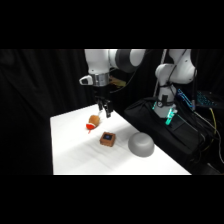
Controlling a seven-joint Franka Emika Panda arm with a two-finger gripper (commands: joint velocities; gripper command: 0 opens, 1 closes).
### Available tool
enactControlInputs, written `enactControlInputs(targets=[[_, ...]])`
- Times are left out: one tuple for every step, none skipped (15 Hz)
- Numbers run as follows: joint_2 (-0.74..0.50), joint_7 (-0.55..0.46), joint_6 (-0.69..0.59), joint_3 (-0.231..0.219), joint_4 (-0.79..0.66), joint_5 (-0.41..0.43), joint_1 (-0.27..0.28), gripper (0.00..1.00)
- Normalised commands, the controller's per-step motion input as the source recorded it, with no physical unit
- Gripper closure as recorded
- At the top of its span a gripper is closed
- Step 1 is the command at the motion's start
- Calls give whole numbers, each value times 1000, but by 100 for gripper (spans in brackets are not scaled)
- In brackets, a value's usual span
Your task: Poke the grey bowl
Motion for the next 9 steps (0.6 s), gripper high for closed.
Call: enactControlInputs(targets=[[-1,1,-15,19,10,0,-18,0],[-59,71,9,30,-45,-7,-2,0],[-121,218,86,31,-127,-81,16,0],[-207,307,165,42,-253,-76,35,0],[-290,395,259,50,-375,-68,52,0],[-349,441,303,57,-461,-87,67,0],[-391,406,310,68,-516,-73,76,0],[-429,396,332,81,-572,-86,87,0],[-423,396,320,83,-559,-115,86,0]])
